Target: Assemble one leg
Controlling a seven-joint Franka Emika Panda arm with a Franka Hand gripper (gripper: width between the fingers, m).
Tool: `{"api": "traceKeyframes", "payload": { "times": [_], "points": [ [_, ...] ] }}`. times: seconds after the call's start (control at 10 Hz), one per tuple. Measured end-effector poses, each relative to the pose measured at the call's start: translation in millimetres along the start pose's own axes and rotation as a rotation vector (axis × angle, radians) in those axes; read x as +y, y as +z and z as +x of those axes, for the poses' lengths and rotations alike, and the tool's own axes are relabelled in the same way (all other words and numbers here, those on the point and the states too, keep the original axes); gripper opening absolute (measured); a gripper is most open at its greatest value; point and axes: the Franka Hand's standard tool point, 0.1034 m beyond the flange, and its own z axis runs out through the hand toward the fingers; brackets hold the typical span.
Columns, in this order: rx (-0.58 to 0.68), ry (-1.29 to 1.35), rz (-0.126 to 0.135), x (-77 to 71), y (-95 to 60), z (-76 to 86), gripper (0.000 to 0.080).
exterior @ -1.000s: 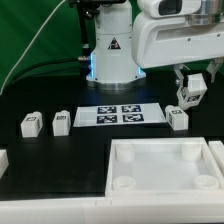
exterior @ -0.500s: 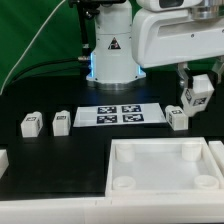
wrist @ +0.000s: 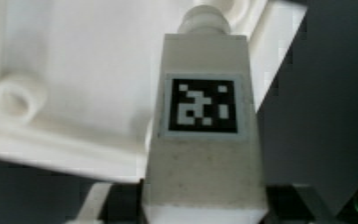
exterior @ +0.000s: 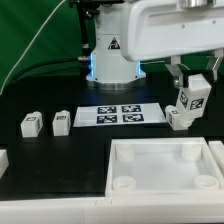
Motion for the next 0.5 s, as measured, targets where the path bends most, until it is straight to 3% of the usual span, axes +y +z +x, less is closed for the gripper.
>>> {"api": "traceKeyframes", "payload": {
  "times": [0.3, 0.5],
  "points": [
    [0.025, 0.006, 0.003, 11.9, -1.8, 41.0, 0.0294],
    [0.027, 0.007, 0.004, 12.8, 0.8, 45.1, 0.0294]
  ]
}}
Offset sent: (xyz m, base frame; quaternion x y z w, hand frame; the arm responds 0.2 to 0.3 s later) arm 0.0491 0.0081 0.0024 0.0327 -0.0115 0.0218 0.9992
